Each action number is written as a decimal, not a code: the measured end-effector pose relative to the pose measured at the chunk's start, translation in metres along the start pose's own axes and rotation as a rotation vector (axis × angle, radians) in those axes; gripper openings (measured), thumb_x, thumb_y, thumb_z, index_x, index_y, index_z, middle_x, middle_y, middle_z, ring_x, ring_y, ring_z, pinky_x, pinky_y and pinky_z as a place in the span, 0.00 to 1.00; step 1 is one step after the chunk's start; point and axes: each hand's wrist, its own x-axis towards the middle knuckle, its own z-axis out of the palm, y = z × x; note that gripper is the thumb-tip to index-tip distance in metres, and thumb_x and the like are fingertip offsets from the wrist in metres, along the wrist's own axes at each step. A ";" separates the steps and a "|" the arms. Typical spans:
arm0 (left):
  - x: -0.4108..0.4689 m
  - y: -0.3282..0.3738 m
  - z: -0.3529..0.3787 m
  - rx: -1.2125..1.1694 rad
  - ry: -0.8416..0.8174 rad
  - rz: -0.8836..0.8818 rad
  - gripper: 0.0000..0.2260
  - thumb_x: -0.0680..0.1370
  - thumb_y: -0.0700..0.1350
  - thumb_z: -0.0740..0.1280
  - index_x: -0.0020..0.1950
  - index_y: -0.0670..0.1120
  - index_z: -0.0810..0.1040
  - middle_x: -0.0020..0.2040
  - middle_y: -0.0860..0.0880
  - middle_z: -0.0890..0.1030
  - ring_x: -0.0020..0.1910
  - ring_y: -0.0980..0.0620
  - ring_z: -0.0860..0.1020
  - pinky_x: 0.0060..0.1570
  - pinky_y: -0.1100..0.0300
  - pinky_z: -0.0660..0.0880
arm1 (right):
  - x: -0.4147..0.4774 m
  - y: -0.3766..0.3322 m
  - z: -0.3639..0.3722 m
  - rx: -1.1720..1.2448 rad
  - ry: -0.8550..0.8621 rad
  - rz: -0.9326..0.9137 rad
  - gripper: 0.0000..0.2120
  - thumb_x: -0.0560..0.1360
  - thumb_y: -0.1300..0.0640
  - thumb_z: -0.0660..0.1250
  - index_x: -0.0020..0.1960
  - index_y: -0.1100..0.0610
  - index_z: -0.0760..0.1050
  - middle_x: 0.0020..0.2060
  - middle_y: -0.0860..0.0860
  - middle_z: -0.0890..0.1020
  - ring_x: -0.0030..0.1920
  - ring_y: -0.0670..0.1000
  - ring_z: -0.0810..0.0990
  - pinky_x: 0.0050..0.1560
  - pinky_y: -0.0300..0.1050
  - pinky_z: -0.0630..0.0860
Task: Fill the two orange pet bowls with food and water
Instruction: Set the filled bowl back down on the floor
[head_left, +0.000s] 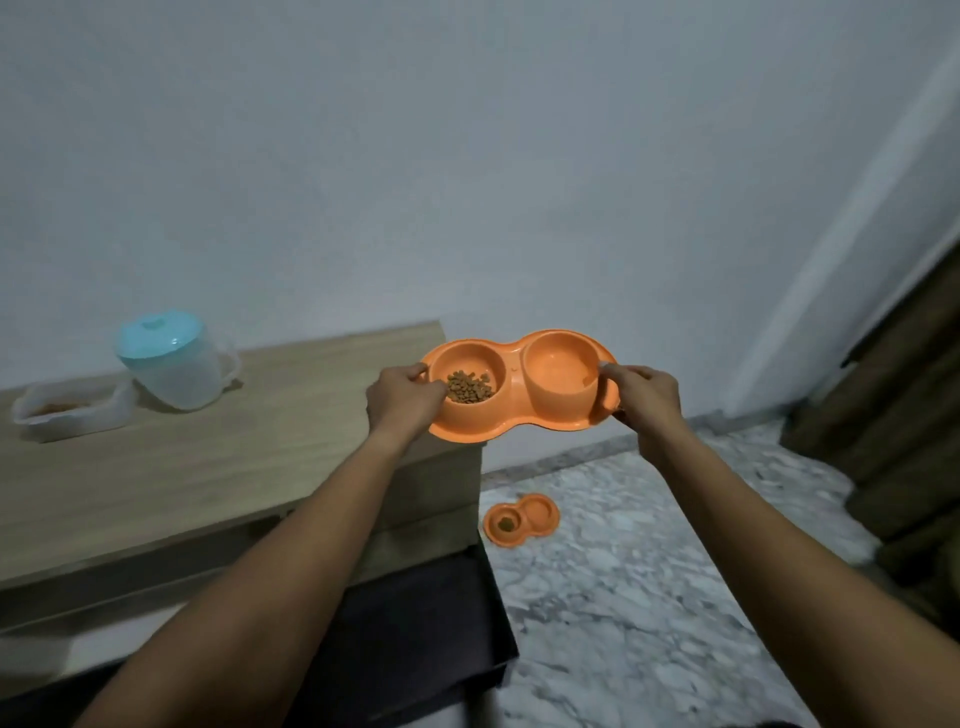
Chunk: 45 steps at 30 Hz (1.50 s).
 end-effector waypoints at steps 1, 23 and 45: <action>-0.004 0.010 0.019 -0.005 -0.016 0.008 0.21 0.72 0.46 0.70 0.66 0.50 0.81 0.60 0.48 0.83 0.57 0.46 0.80 0.59 0.53 0.78 | 0.009 0.001 -0.019 0.009 0.028 0.009 0.14 0.72 0.49 0.74 0.52 0.57 0.82 0.50 0.57 0.86 0.54 0.58 0.84 0.57 0.58 0.82; 0.105 0.068 0.384 -0.039 -0.198 -0.142 0.21 0.72 0.45 0.74 0.65 0.48 0.81 0.60 0.46 0.83 0.58 0.46 0.80 0.62 0.51 0.77 | 0.313 0.091 -0.198 -0.036 0.150 0.215 0.14 0.71 0.50 0.73 0.55 0.54 0.81 0.51 0.55 0.85 0.54 0.57 0.83 0.58 0.60 0.82; 0.243 -0.254 0.759 0.055 0.016 -0.483 0.22 0.68 0.43 0.72 0.62 0.47 0.82 0.48 0.43 0.83 0.46 0.44 0.82 0.52 0.46 0.81 | 0.660 0.494 -0.151 -0.302 -0.174 0.417 0.11 0.69 0.51 0.72 0.50 0.50 0.83 0.44 0.53 0.86 0.47 0.54 0.86 0.59 0.61 0.81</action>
